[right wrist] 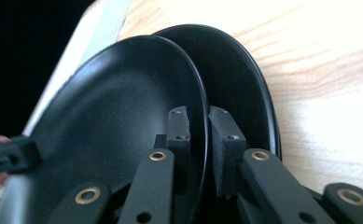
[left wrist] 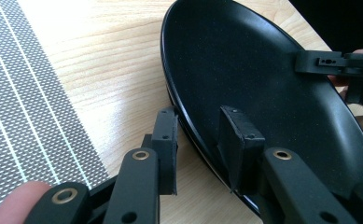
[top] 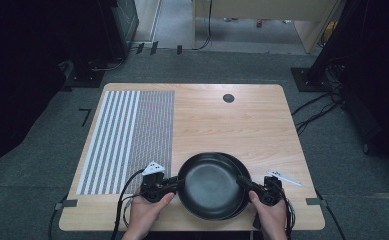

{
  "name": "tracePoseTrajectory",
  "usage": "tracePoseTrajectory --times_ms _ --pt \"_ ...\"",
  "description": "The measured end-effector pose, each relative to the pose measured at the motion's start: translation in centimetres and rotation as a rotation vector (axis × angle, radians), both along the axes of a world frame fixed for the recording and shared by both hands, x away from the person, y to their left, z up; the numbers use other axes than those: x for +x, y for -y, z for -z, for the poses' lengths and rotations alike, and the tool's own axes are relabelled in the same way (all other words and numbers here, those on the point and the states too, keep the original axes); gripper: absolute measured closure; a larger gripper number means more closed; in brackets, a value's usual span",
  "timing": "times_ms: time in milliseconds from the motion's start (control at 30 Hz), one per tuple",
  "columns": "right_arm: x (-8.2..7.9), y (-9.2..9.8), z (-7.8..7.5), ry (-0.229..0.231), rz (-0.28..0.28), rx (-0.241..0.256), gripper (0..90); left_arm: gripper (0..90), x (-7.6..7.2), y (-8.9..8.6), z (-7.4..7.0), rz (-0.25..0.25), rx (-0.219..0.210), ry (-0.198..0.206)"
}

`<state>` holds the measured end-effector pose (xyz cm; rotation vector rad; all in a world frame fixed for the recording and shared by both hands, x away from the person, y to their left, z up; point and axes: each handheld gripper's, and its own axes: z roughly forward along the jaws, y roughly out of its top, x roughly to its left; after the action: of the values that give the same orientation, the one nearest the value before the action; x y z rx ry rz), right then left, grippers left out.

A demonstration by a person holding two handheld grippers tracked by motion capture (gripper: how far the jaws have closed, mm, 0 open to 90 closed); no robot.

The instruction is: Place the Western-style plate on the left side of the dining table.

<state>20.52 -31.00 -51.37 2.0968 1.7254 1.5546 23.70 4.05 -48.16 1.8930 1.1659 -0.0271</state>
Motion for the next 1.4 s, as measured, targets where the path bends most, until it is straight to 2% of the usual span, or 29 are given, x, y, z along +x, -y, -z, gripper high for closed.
tracePoseTrajectory --times_ms 33,167,200,233,267,367,400,433,533,667,900,1100,1333,1400 --pt "0.1 0.2 0.2 -0.02 0.017 0.052 81.7 69.2 0.0 0.0 0.1 -0.004 -0.009 -0.006" --pt "0.1 0.2 0.4 -0.024 0.038 0.076 82.6 70.1 0.0 0.0 0.2 -0.014 -0.028 -0.02" --pt "0.0 0.2 0.4 -0.031 0.046 0.093 83.2 70.1 0.0 0.0 0.2 -0.017 -0.029 -0.022" --pt "-0.1 0.3 0.6 -0.038 0.065 0.133 84.2 70.7 0.0 0.0 0.2 -0.025 -0.037 -0.032" --pt "-0.1 0.3 0.6 -0.038 0.065 0.133 84.2 70.9 0.0 0.0 0.2 -0.025 -0.037 -0.032" --pt "-0.2 0.6 0.8 -0.05 0.079 0.193 85.3 71.9 0.0 -0.1 0.2 -0.034 -0.059 -0.046" --pt "-0.4 0.6 0.7 -0.036 0.083 0.199 85.4 72.9 0.0 -0.2 0.2 -0.039 -0.075 -0.055" --pt "-0.4 0.6 0.5 -0.024 0.085 0.192 85.4 73.4 0.0 -0.2 0.2 -0.039 -0.075 -0.055" --pt "-0.6 0.4 0.0 0.008 0.084 0.169 85.4 74.7 0.1 -0.4 0.3 -0.053 -0.117 -0.078" --pt "-0.5 0.3 -0.5 0.003 0.084 0.185 85.4 74.8 0.1 -0.7 -0.3 -0.057 -0.144 -0.071" --pt "0.1 -0.1 -2.0 0.049 0.065 0.17 85.3 74.9 0.6 -1.0 -1.7 -0.062 -0.138 -0.048" --pt "0.7 -0.7 -2.6 0.044 0.053 0.184 85.2 75.0 0.9 -1.7 -2.6 -0.077 -0.137 -0.03" --pt "2.4 -2.8 -3.8 0.048 0.013 0.184 85.3 75.2 1.6 -3.9 -3.7 -0.115 -0.137 -0.016" --pt "3.2 -3.9 -4.5 0.053 -0.003 0.178 85.4 75.3 2.0 -5.2 -4.2 -0.135 -0.143 -0.008"
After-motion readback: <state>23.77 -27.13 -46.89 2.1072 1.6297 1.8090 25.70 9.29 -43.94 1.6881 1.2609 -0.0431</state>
